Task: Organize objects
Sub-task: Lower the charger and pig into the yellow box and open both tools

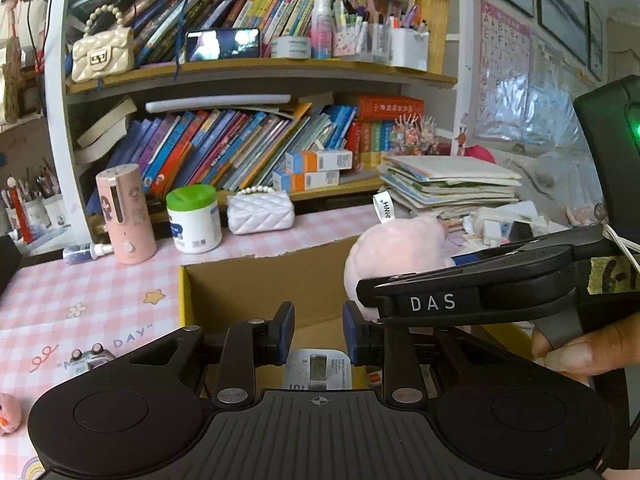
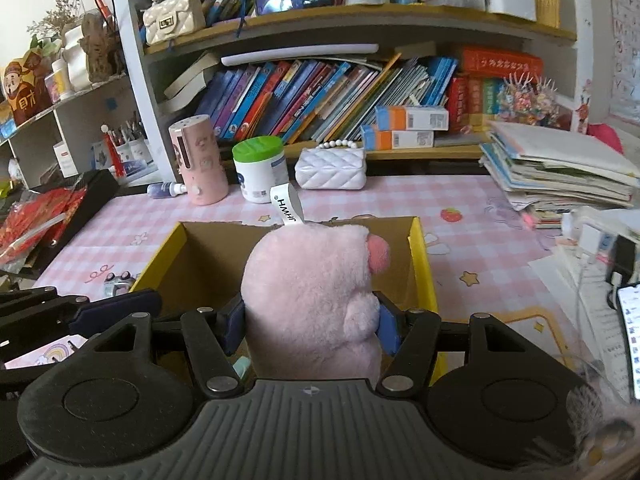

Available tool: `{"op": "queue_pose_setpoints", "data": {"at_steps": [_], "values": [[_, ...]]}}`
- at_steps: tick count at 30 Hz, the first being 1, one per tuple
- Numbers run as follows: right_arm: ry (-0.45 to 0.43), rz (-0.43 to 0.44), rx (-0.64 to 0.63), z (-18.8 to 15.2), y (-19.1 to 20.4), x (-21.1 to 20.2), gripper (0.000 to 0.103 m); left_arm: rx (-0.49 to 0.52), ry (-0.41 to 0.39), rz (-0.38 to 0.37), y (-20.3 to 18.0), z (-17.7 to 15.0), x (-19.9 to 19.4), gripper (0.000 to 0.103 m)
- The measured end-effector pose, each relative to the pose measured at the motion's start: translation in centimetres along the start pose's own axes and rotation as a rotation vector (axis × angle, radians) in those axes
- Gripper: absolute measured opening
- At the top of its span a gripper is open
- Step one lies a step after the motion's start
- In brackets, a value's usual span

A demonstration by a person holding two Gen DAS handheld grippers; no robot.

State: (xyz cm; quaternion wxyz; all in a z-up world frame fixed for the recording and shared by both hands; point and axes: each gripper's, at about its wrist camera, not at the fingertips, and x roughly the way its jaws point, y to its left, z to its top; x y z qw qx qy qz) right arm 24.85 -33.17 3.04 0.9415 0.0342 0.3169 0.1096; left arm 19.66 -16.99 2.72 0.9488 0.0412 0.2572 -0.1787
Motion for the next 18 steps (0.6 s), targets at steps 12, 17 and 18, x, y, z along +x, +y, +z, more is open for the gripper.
{"op": "queue_pose_setpoints", "data": {"at_steps": [12,17,18], "values": [[0.137,0.055,-0.058,0.3,0.0,4.7,0.060,-0.015,0.145,0.059,0.9,-2.0,3.2,0.011],[0.198,0.077,-0.107,0.2,0.9,6.0,0.060,-0.007,0.175,0.068,0.9,-2.7,3.3,0.012],[0.209,0.077,-0.115,0.1,1.1,6.2,0.060,-0.009,0.182,0.065,0.9,-2.8,3.3,0.012]]}}
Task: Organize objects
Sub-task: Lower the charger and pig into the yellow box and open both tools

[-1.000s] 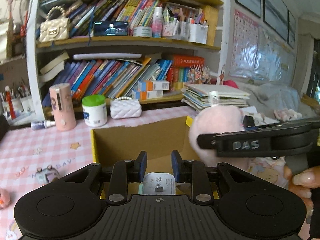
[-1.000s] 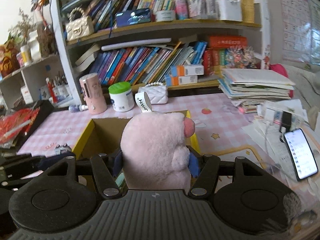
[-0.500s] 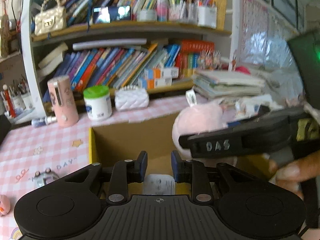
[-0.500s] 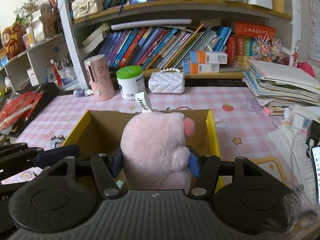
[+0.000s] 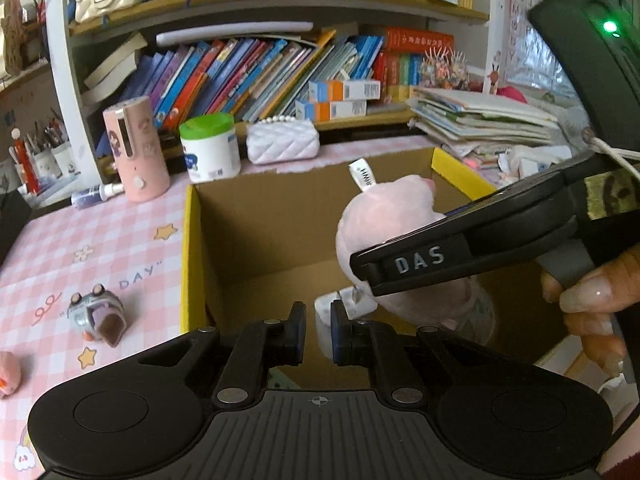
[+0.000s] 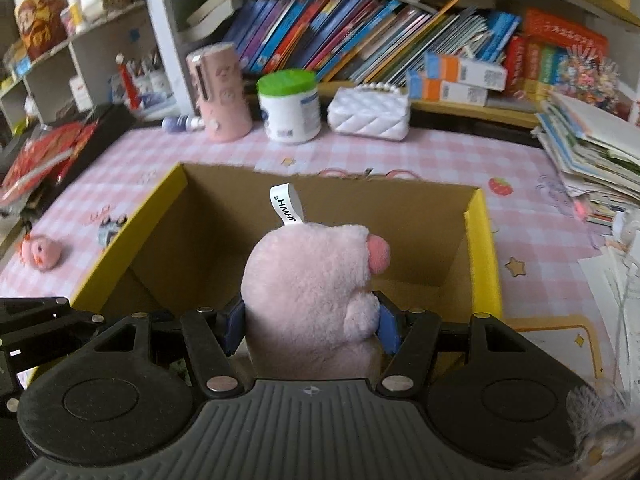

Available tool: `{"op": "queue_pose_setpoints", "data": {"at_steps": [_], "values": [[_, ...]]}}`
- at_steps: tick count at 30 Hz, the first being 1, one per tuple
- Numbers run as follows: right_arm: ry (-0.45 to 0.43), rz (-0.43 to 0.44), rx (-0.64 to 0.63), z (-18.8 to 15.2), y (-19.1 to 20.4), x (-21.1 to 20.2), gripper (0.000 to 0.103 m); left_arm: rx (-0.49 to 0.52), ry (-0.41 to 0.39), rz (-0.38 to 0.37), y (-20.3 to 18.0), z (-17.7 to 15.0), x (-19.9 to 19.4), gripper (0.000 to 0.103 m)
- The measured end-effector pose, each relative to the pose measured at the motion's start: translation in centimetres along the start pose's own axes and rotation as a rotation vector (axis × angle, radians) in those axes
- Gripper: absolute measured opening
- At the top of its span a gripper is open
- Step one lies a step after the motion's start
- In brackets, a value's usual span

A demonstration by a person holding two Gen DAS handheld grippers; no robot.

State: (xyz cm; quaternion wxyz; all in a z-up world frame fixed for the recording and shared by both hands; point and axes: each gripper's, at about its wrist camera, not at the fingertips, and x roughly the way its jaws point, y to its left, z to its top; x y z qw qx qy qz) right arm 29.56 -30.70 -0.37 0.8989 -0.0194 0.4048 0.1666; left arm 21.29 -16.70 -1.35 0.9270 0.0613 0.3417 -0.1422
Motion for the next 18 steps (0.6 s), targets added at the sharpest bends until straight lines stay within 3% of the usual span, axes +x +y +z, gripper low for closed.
{"op": "queue_pose_setpoints", "data": {"at_steps": [6,9,11,13,18], "values": [[0.037,-0.019,-0.033,-0.2,0.4,0.8,0.062,-0.009,0.005,0.003,-0.1,-0.3,-0.2,0.016],[0.032,-0.017,-0.027,-0.2,0.3,0.6,0.065,-0.011,-0.011,0.006,-0.2,-0.4,-0.6,0.024],[0.012,-0.017,-0.026,-0.3,0.3,0.4,0.068,-0.008,-0.028,0.011,-0.4,-0.3,-1.0,0.037],[-0.022,-0.023,-0.016,-0.3,0.3,-0.1,0.076,-0.006,-0.058,0.038,-0.6,-0.4,-1.6,0.072],[-0.121,-0.023,0.028,-0.7,0.2,-2.3,0.088,-0.006,-0.109,0.067,-0.7,-0.4,-3.4,0.090]]}}
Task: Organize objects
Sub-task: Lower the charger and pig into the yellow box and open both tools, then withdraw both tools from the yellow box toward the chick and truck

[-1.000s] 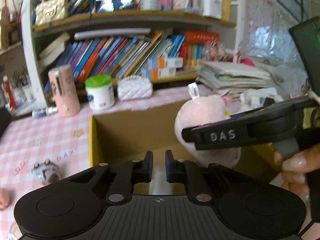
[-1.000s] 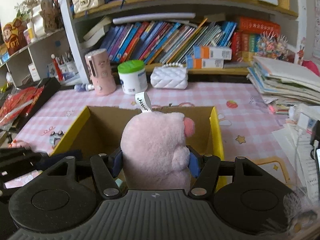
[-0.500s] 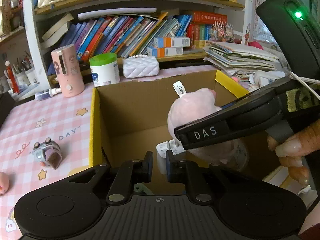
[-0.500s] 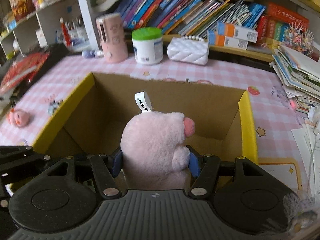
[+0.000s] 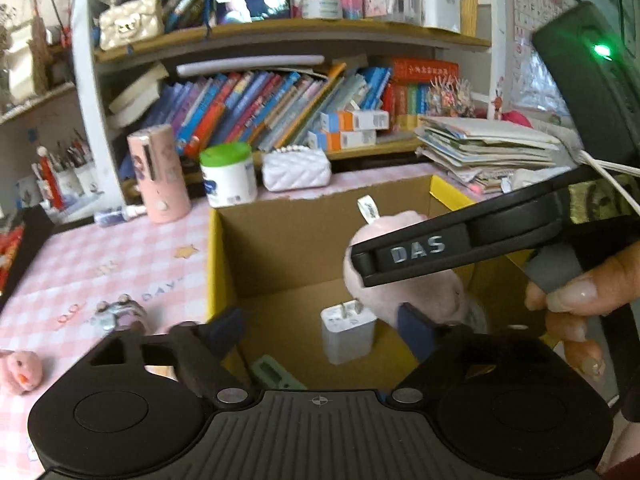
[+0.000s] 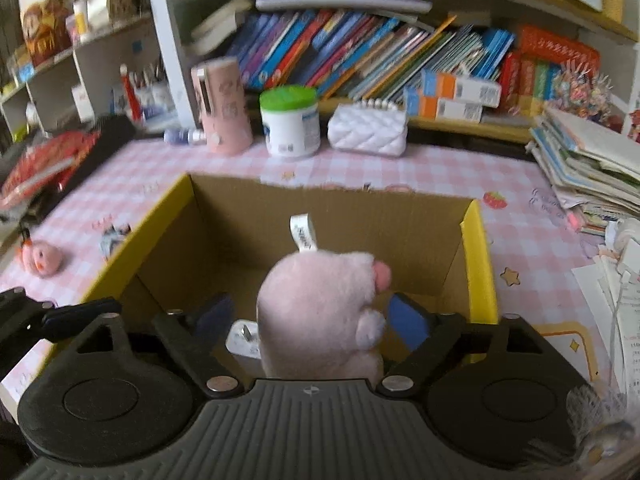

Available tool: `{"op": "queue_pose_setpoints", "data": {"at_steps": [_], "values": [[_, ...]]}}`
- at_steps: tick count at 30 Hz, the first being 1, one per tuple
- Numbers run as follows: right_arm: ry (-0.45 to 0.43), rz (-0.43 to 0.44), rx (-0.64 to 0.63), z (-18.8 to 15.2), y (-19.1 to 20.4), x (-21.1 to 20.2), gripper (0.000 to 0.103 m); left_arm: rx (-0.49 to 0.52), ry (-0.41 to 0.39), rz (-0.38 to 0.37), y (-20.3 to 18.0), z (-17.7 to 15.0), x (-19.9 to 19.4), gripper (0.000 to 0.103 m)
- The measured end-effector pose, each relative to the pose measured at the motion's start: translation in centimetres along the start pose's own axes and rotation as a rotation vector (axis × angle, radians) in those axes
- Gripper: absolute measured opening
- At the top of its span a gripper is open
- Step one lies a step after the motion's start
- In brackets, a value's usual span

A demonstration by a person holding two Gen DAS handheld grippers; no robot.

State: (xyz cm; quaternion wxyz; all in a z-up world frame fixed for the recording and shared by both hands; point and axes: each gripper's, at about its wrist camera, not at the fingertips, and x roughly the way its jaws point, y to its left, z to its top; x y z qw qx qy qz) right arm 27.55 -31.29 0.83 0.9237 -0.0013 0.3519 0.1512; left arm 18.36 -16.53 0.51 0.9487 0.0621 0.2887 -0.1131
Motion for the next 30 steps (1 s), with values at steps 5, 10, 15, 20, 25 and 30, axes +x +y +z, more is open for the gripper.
{"op": "queue_pose_setpoints", "data": {"at_steps": [5,10,15,20,25,30], "values": [[-0.084,-0.039,0.044,-0.9,0.2,-2.4,0.088,-0.008,-0.025,0.042,0.4,-0.5,-1.7,0.093],[-0.147,-0.096,0.081,-2.2,0.9,-5.0,0.089,-0.020,-0.048,0.065,1.1,-1.2,-3.5,0.097],[-0.183,-0.173,0.107,-3.7,1.7,-7.4,0.091,-0.046,-0.055,0.062,2.1,-2.1,-5.0,0.098],[-0.198,-0.253,0.123,-5.4,3.0,-9.5,0.093,-0.066,-0.044,0.047,3.0,-3.5,-6.4,0.099],[-0.191,-0.317,0.139,-7.4,4.9,-11.1,0.093,-0.082,-0.030,0.042,4.3,-5.1,-8.1,0.099],[-0.143,-0.361,0.163,-9.6,7.0,-11.9,0.093,-0.111,0.007,0.042,5.8,-6.7,-9.7,0.099]]}}
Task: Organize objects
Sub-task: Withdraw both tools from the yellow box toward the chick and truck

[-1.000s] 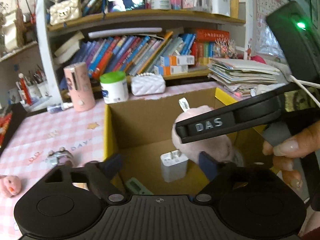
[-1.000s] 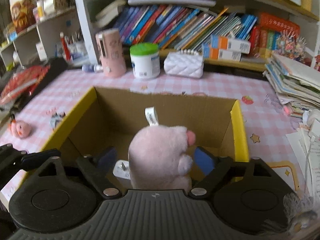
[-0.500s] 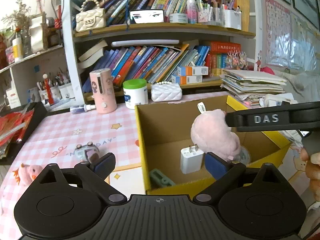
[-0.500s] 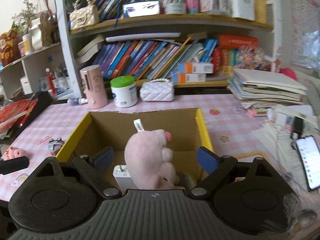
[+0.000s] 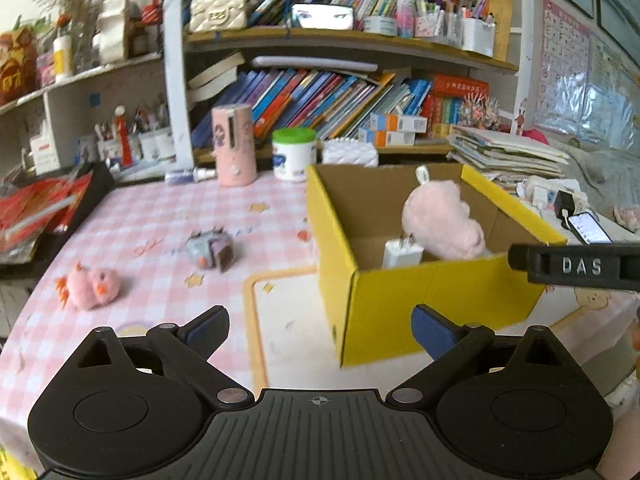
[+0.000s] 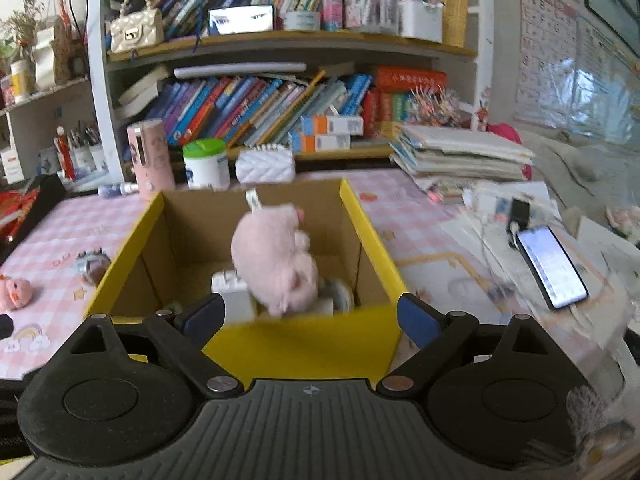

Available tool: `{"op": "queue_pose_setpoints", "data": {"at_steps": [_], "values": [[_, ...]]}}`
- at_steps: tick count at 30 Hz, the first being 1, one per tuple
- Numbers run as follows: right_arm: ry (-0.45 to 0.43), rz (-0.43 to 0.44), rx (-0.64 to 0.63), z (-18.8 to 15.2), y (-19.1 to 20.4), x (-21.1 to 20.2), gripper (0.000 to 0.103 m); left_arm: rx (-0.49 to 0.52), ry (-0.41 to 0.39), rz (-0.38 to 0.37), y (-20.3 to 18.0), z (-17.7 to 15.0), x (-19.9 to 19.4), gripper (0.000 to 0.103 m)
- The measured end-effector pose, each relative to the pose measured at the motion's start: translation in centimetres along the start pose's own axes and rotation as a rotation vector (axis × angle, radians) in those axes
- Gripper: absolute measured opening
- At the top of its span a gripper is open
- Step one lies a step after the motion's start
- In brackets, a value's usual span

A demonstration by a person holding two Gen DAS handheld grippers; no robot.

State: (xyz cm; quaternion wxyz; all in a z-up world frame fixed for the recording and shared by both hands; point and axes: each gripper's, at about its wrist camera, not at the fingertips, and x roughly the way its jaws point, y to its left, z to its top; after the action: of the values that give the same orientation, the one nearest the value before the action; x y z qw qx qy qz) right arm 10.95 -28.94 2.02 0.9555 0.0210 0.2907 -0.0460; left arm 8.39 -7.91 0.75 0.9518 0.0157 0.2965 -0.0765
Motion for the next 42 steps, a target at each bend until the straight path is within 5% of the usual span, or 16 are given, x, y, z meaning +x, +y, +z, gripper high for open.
{"op": "queue_pose_setpoints", "data": {"at_steps": [19,42], "values": [[0.168,0.052,-0.046,-7.2,7.5,-3.8,0.095,-0.028,0.103,0.048,5.6,-5.2,-5.0,0.099],[0.181,0.189,-0.142,-9.0,16.4,-5.8,0.101,-0.096,0.104,0.176,12.8,-7.9,-9.3,0.099]]}}
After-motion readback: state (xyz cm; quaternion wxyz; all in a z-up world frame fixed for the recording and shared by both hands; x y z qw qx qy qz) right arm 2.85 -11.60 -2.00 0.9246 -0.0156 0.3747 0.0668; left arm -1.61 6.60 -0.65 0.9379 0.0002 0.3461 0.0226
